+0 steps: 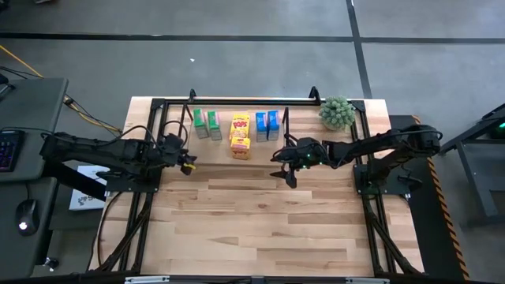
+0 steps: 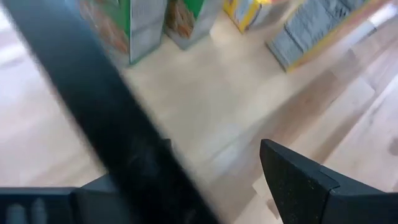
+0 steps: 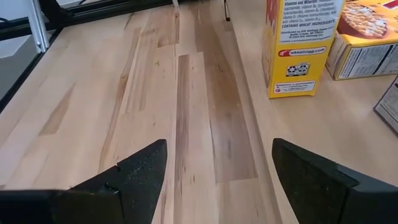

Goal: Stack cereal on shelf
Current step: Adjust the shelf on the table

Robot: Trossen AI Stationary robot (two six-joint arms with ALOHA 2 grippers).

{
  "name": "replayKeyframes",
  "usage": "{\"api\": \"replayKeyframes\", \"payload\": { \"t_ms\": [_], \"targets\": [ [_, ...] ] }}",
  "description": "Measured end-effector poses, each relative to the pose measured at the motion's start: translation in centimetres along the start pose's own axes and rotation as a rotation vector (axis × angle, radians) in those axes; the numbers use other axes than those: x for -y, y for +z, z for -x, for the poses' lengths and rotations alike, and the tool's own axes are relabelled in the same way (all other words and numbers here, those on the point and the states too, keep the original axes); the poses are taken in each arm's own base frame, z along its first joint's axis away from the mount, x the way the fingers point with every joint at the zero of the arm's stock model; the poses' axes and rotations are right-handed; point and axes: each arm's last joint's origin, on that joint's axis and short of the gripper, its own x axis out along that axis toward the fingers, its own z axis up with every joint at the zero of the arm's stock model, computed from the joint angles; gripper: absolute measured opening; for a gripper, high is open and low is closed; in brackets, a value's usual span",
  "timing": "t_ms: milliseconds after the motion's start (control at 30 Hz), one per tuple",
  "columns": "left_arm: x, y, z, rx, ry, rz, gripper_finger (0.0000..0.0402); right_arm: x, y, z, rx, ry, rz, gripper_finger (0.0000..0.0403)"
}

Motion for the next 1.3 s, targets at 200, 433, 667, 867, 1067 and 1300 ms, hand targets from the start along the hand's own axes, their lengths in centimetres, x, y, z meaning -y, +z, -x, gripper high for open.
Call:
{"api": "replayKeyframes", "payload": {
  "t_ms": [200, 433, 667, 867, 1067, 1300],
  "targets": [
    [0.2, 0.9, 0.7, 0.084, 0.043, -0.008, 0.0236, 0.0, 0.0, 0.0, 0.002, -0.019, 0.003, 0.0282],
    [0.0, 1.7, 1.5, 0.169, 0.134, -0.011, 0.0236, 0.0, 0.0, 0.0, 0.003, -0.023, 0.003, 0.0282],
    [-1.3, 1.1, 2.0, 0.141, 0.272, 0.056, 0.0236, 0.0, 0.0, 0.0, 0.004, -0.024, 0.003, 0.0282],
    [-1.3, 1.4, 2.2, 0.213, 0.279, 0.051, 0.0236, 0.0, 0.0, 0.0, 0.003, -0.019, -0.004, 0.0282],
    [-0.6, 2.1, 2.5, 0.278, 0.188, 0.035, 0.0236, 0.0, 0.0, 0.0, 0.003, -0.018, -0.004, 0.0282],
    [0.1, 2.2, 2.8, 0.307, 0.126, -0.028, 0.0236, 0.0, 0.0, 0.0, 0.001, -0.017, -0.005, 0.0282]
  ]
}}
